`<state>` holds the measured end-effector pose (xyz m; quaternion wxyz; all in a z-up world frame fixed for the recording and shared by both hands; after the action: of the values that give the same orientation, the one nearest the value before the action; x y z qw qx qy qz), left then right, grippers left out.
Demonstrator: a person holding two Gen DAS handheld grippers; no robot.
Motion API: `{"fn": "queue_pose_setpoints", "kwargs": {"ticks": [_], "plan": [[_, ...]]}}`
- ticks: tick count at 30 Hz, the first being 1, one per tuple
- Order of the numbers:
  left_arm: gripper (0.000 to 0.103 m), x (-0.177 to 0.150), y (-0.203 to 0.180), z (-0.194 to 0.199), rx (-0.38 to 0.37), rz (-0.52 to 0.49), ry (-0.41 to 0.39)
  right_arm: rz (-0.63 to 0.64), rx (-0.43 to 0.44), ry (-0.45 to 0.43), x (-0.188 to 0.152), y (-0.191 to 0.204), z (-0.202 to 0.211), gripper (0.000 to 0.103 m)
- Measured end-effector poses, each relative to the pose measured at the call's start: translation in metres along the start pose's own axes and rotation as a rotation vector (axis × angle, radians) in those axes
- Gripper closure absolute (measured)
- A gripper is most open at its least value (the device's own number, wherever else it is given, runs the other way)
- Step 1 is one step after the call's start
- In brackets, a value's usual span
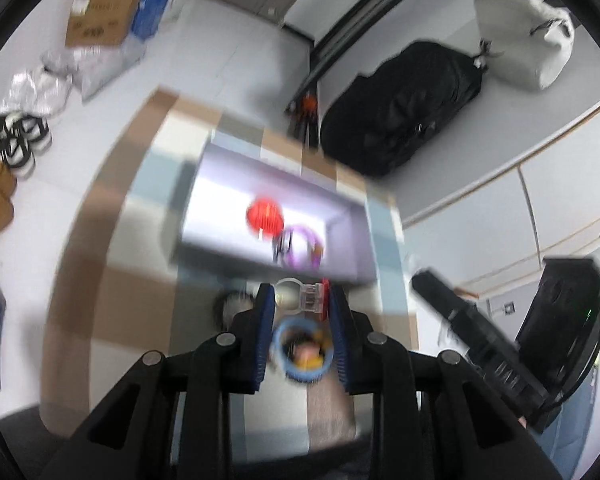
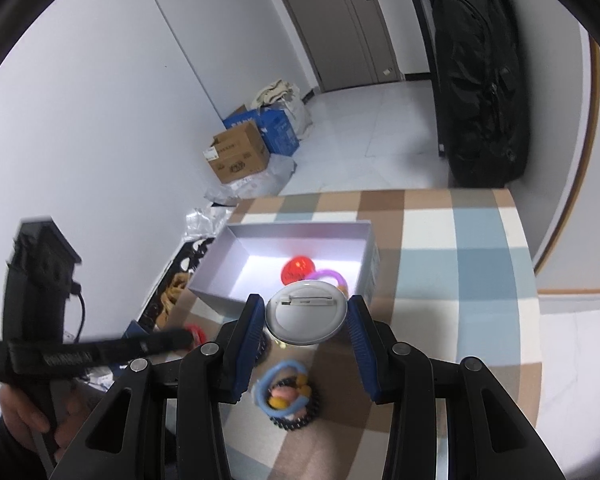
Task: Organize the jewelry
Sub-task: 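Carry the white badge into the box and open the right gripper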
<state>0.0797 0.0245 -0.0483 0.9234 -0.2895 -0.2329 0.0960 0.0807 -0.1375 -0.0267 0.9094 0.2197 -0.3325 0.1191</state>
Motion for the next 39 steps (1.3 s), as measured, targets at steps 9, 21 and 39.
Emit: {"fn": "queue_pose_setpoints", "kwargs": {"ticks": [9, 21, 39], "plan": [[0.081, 0.029, -0.010, -0.022, 0.151, -0.105, -0.068, -0.010, 0.040, 0.006, 0.029, 0.003, -0.027, 0.062], [0.081, 0.042, 0.006, -0.045, 0.175, -0.082, 0.001, -0.053, 0.075, 0.087, 0.040, -0.010, -0.074, 0.062], [0.042, 0.048, 0.005, -0.052, 0.052, 0.003, 0.026, -0.119, 0.072, 0.094, 0.041, -0.030, -0.082, 0.048]]}}
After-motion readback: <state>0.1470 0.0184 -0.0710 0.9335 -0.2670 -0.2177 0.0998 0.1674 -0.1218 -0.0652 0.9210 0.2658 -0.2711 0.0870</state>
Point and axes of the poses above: each gripper's, at about its wrist camera, not at the fingertips, and z roughly against the way its jaws point, y to its left, x to its top, the point moved 4 cm from there along -z, roughly the way its jaws point, and after that the axes turned 3 degrees about z, right-handed, at the moved point
